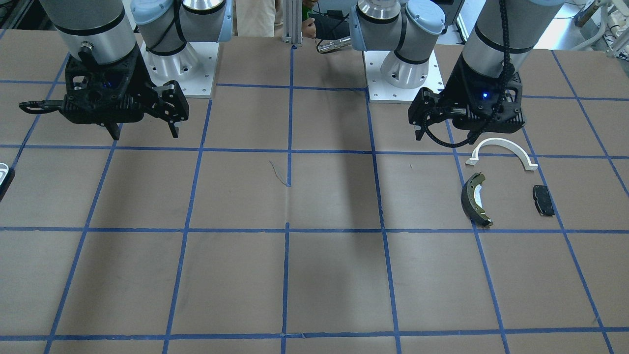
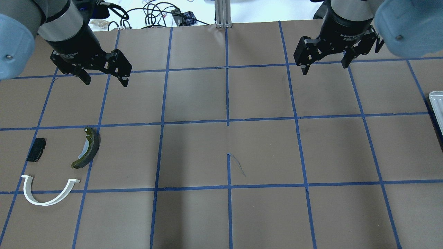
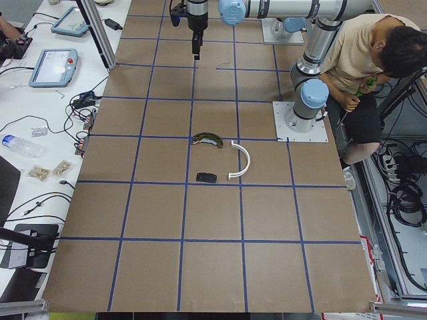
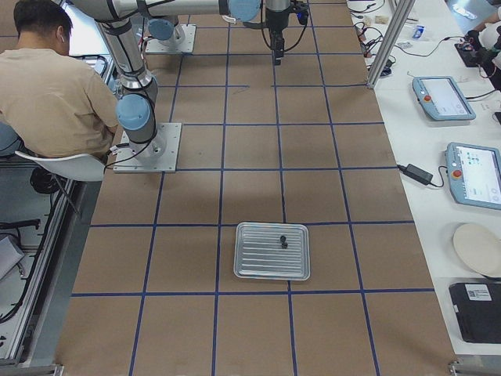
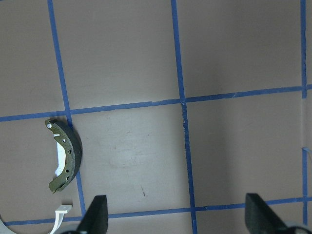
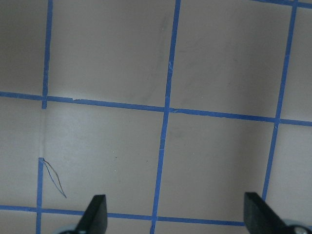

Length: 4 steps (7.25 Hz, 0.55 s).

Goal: Place bearing gear from tray to pile

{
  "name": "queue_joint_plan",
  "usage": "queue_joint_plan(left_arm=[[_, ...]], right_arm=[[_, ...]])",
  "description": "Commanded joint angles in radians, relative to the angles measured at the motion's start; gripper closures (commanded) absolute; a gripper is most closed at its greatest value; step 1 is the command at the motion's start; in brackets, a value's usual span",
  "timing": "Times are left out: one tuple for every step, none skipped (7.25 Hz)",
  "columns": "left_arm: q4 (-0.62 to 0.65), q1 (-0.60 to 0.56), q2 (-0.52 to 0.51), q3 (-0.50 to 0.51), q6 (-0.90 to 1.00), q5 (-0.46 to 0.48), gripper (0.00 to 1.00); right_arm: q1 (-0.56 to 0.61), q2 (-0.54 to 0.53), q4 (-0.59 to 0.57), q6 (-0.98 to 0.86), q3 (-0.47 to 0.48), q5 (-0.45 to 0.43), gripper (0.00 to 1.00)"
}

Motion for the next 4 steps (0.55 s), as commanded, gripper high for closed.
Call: queue_joint_plan(left_arm=[[0.0,0.0,-0.001,0.001,-0.001,0.0,0.0],[0.0,0.0,0.005,-0.002,0.0,0.0,0.0],[0.002,0.0,0.0,0.001,0.0,0.0,0.0],[0.002,0.0,-0.001,0.001,0.0,0.0,0.0]], right_arm=[[-0.011,-0.005,0.059,0.003,0.004,-0.001,0.0],[-0.049,-0.005,0.069,-0.08,-0.004,-0.021,0.0],[-0.135,-0.006,0.07,-0.192,-0.004,-0.059,0.0],[-0.234,-0.003,0.064,-0.321,-0.002,-0.058,0.0]])
